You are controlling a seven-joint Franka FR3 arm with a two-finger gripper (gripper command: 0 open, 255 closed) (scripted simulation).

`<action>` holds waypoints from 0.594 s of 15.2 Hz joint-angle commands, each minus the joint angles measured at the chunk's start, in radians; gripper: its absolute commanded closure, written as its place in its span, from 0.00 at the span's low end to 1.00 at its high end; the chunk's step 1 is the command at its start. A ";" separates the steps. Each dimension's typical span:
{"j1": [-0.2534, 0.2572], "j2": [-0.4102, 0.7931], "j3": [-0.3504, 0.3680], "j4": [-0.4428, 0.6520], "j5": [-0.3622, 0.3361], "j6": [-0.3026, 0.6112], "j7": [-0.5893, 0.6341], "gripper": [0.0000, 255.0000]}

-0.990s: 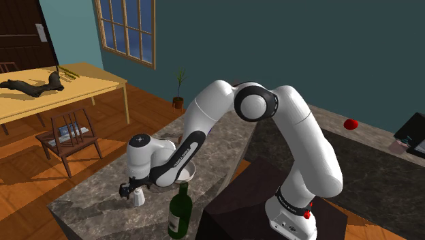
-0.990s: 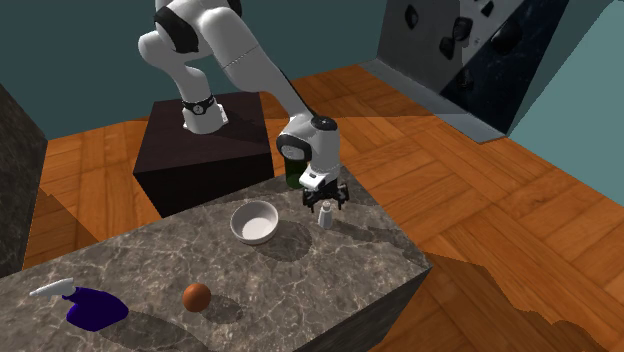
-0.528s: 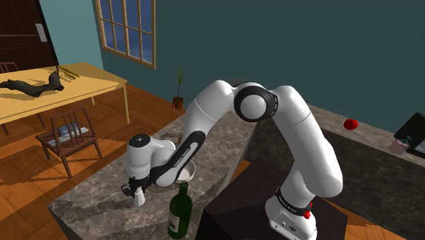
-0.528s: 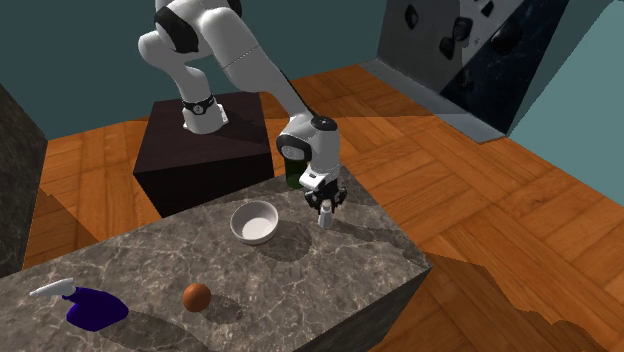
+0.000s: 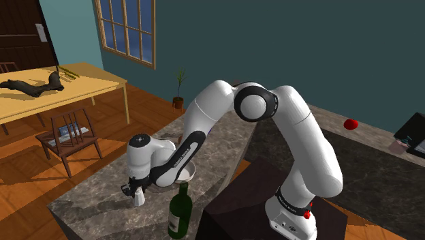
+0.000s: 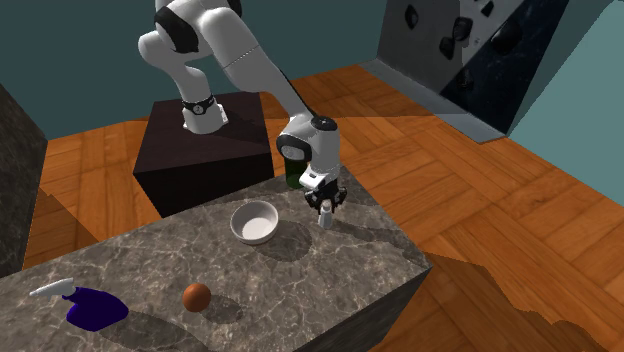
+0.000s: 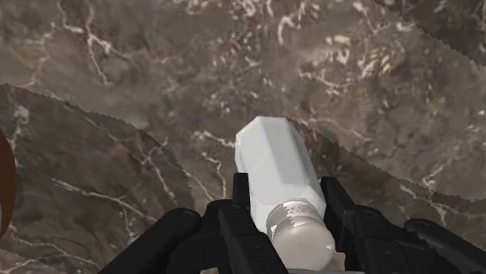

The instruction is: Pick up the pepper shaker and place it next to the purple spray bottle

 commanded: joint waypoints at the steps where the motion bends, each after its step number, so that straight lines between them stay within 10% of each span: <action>1: -0.004 -0.012 0.005 -0.006 0.004 -0.006 -0.003 1.00; 9: -0.035 -0.102 0.046 -0.045 0.037 -0.061 -0.027 1.00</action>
